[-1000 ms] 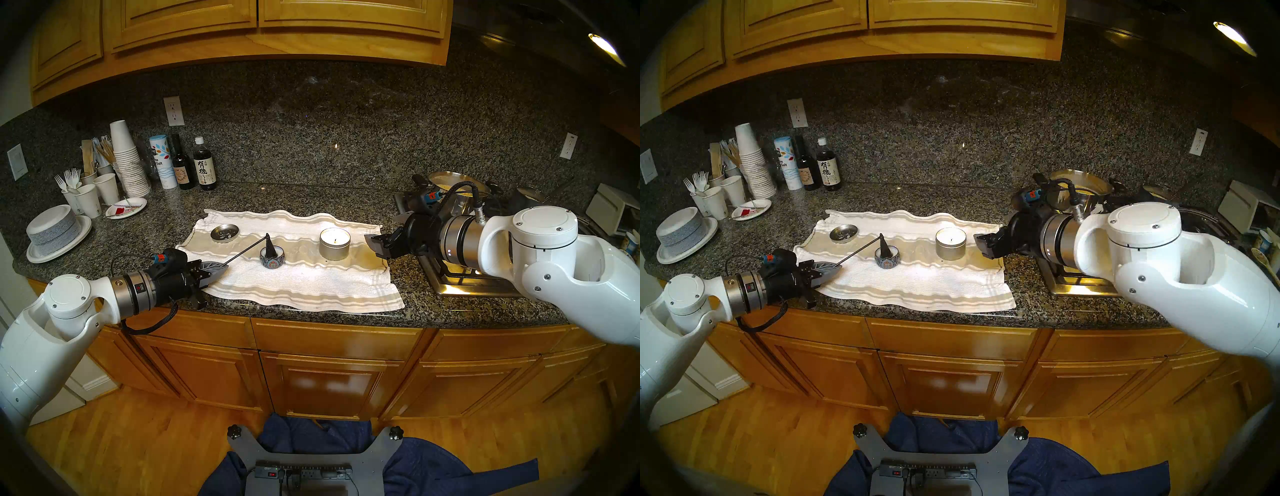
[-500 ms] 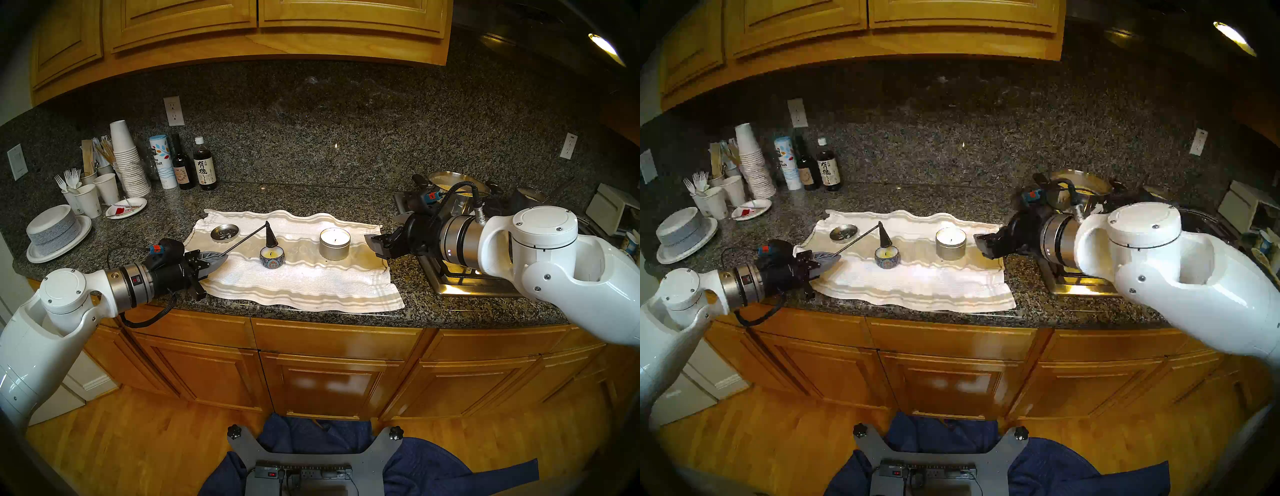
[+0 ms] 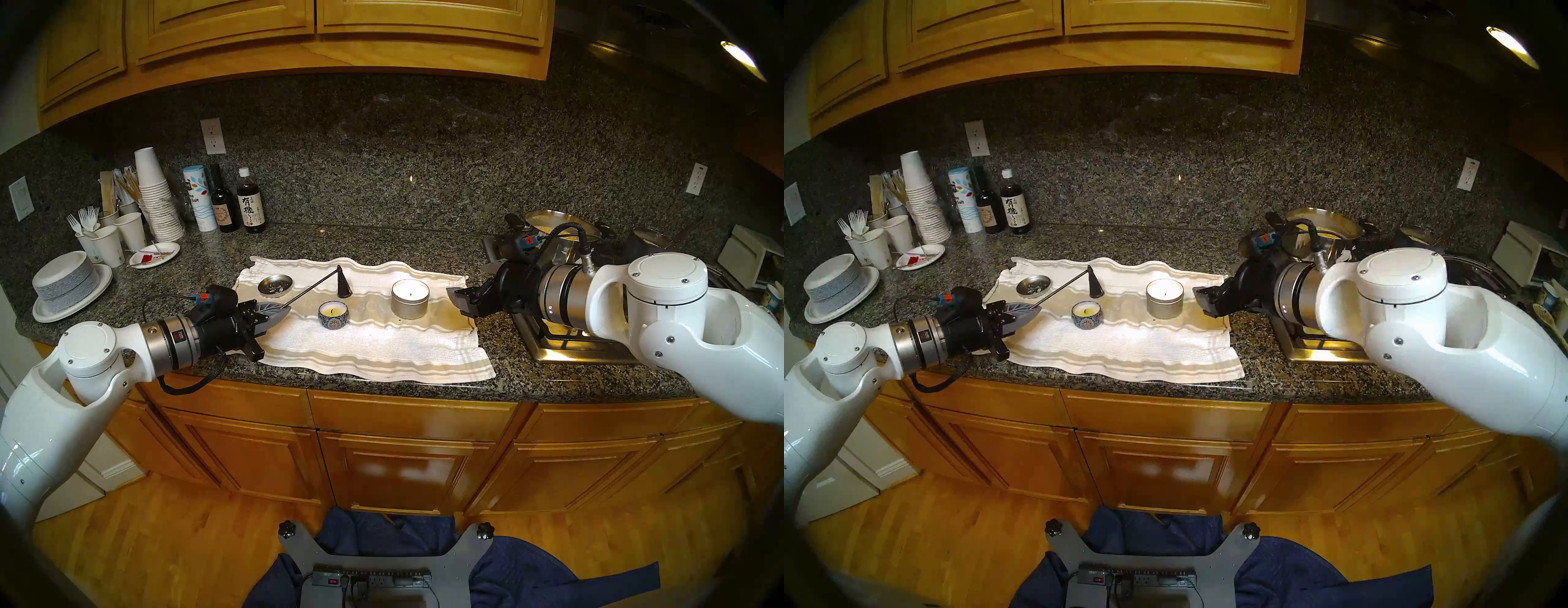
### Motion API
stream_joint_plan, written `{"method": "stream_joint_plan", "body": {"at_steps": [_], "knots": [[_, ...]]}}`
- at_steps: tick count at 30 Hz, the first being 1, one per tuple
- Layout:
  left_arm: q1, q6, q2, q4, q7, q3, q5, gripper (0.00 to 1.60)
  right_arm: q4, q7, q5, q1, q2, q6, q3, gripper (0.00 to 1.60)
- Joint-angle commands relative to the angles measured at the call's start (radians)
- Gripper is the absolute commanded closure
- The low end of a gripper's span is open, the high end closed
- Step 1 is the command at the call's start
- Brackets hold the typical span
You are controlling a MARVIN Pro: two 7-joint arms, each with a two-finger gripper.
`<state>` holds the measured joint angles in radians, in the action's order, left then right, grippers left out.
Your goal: Put out candle flame
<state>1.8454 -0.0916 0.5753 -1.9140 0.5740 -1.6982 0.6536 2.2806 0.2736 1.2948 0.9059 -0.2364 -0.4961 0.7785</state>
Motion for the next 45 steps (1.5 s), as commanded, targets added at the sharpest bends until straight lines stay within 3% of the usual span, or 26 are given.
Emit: {"method": "stream_joint_plan", "body": {"at_steps": [1,14,15,20,31,45], "knots": [[-0.116,-0.009,-0.003,-0.024,-0.033,0.019,0.017,1.6,0.001,0.0,-0.001,-0.025,0.001,0.007,0.024,0.0],[-0.211,-0.042,-0.004,-0.044,-0.069,0.111,0.007,1.6,0.001,0.0,-0.001,-0.025,0.001,0.007,0.024,0.0],[-0.251,-0.05,0.002,-0.032,-0.064,0.138,0.002,1.6,0.001,0.0,-0.001,-0.025,0.001,0.007,0.024,0.0],[-0.247,-0.057,0.005,-0.042,-0.08,0.135,-0.003,1.6,0.001,0.0,-0.001,-0.025,0.001,0.007,0.024,0.0],[-0.358,-0.086,0.03,0.001,-0.053,0.219,-0.014,1.6,0.001,0.0,-0.001,-0.025,0.001,0.008,0.024,0.0],[-0.443,-0.139,0.08,0.005,-0.05,0.293,-0.052,1.6,0.001,0.0,-0.001,-0.025,0.001,0.008,0.024,0.0]]}}
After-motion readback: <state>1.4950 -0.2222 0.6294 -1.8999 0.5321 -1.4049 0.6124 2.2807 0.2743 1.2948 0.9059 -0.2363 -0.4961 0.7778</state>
